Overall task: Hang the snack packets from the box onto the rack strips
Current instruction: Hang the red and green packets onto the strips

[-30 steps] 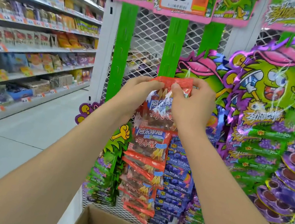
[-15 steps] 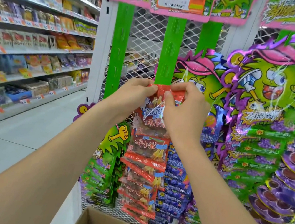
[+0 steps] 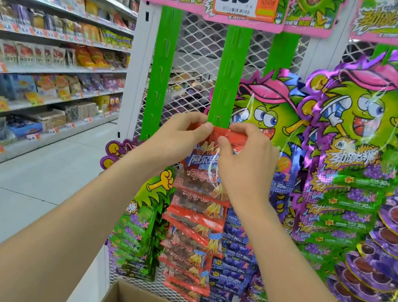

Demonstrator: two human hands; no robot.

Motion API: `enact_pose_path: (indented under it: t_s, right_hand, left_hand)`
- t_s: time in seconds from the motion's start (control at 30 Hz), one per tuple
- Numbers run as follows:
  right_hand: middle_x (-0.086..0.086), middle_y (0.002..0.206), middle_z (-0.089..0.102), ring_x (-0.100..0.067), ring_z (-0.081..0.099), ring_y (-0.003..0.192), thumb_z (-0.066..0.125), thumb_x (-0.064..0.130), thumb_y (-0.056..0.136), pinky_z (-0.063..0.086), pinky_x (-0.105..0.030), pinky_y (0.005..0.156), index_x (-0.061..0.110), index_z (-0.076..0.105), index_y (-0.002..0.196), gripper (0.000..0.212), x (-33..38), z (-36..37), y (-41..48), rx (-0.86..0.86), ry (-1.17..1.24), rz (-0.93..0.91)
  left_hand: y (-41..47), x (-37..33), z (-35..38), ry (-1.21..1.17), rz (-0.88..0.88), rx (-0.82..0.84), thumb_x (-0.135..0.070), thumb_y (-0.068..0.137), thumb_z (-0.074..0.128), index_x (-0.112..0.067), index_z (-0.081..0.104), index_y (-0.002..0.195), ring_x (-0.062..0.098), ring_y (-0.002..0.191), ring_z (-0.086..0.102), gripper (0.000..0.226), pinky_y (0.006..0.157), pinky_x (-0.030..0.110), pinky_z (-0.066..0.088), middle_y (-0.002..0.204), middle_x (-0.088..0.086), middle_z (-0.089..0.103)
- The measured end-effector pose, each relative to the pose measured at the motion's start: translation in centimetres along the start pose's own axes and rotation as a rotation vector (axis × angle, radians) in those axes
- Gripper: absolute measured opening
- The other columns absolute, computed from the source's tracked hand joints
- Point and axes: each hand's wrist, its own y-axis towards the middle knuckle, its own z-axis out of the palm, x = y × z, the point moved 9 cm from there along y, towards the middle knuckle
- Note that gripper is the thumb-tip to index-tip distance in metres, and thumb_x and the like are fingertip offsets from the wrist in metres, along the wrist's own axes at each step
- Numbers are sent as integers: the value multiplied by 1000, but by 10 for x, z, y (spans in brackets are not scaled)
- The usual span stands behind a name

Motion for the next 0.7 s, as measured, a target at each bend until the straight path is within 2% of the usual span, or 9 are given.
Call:
enact_pose_path:
  t_s: [0.1,0.17,0.27,0.3,0.37,0.47,0.6,0.7]
  right_hand:
    - [12,97,74,-17,68,91,76,23,90,43,-25,91,25,72,109,20,5,-7,5,-33,126,8]
    - [14,93,74,-10,66,84,77,21,90,36,-10,80,25,72,108,19,10,-13,10,-53,153,17]
    - [14,89,72,0,62,75,77,21,89,36,-2,73,25,74,107,19,10,-14,16,-63,192,59]
    - [15,89,72,0,62,76,77,22,89,38,-4,74,26,74,107,19,9,-14,17,-64,201,78]
    - [15,90,72,0,64,78,77,24,89,49,-19,81,27,74,107,18,7,-12,20,-67,231,118]
    - [13,91,73,-5,69,81,77,24,87,58,-34,86,26,76,104,17,3,-10,24,-80,296,193]
    - [11,89,76,-10,73,81,74,29,79,62,-40,81,28,77,98,20,0,-7,28,-99,369,290]
    - [10,83,76,-14,73,76,71,31,74,62,-42,77,28,77,94,21,1,-9,29,-131,370,309]
  left_hand:
    - [-1,-10,-2,19,41,-17,-35,111,50,-11,72,106,24,95,74,32,92,46,58,103,12,77]
    - [-1,-16,-3,23,50,-21,-35,112,47,-10,73,107,19,97,75,36,92,43,57,105,8,79]
    - [2,-17,-1,-2,25,-10,-38,113,44,-16,76,108,12,101,75,39,85,28,56,104,-2,81]
    - [3,-18,-1,-17,19,-9,-38,113,44,-19,77,106,7,99,75,38,84,25,53,102,-7,81]
    - [5,-17,-3,-52,3,-22,-38,111,48,-24,77,98,1,92,75,35,80,22,50,96,-13,81]
    - [11,-19,-7,-91,8,-46,-36,106,59,-25,77,92,3,83,76,26,73,21,51,90,-11,81]
    - [19,-20,-8,-151,11,-55,-29,102,64,-28,74,80,10,82,74,24,74,28,51,86,-5,79]
    - [23,-18,-5,-184,-32,-35,-28,103,64,-22,76,87,14,83,77,20,78,32,55,87,-3,81]
